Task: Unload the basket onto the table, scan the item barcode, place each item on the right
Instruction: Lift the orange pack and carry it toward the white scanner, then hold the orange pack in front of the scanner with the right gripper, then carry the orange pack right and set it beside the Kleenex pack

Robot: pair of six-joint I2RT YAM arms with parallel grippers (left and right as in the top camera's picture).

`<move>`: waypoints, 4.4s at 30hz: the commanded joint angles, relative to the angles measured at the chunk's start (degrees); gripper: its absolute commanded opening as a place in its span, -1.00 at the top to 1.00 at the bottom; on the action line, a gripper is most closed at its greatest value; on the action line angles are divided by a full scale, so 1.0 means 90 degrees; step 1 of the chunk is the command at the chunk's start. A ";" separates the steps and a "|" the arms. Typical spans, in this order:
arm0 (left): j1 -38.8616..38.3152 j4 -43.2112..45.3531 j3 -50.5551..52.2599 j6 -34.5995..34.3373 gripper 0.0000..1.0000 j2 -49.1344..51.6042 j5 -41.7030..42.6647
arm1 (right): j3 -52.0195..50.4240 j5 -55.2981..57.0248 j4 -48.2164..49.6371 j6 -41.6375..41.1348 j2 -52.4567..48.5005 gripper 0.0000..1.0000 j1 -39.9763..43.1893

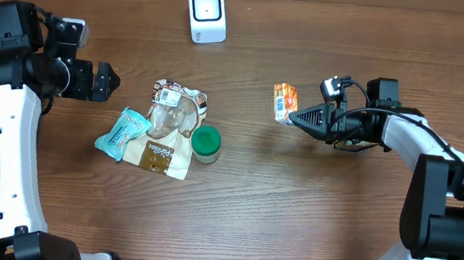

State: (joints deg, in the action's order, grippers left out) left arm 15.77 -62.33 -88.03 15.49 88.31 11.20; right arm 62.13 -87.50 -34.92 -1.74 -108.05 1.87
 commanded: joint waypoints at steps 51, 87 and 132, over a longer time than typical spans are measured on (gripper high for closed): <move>-0.0005 0.0000 -0.0160 0.0090 -0.99 -0.0036 0.0073 | 0.7410 1.4071 0.0852 0.2259 -0.2346 0.92 -0.4039; -0.0005 0.0000 -0.0160 0.0090 -0.99 -0.0036 0.0073 | 0.7390 1.3471 0.3172 0.4957 -0.4571 0.92 -0.4255; -0.0005 0.0000 -0.0160 0.0090 -0.99 -0.0036 0.0073 | 0.7393 0.9707 -0.4575 -0.1331 -0.0165 0.92 -0.2747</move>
State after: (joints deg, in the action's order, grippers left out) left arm 15.77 -62.35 -88.09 15.46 88.31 11.20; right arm 128.42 3.25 -67.46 -2.11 -112.88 -26.98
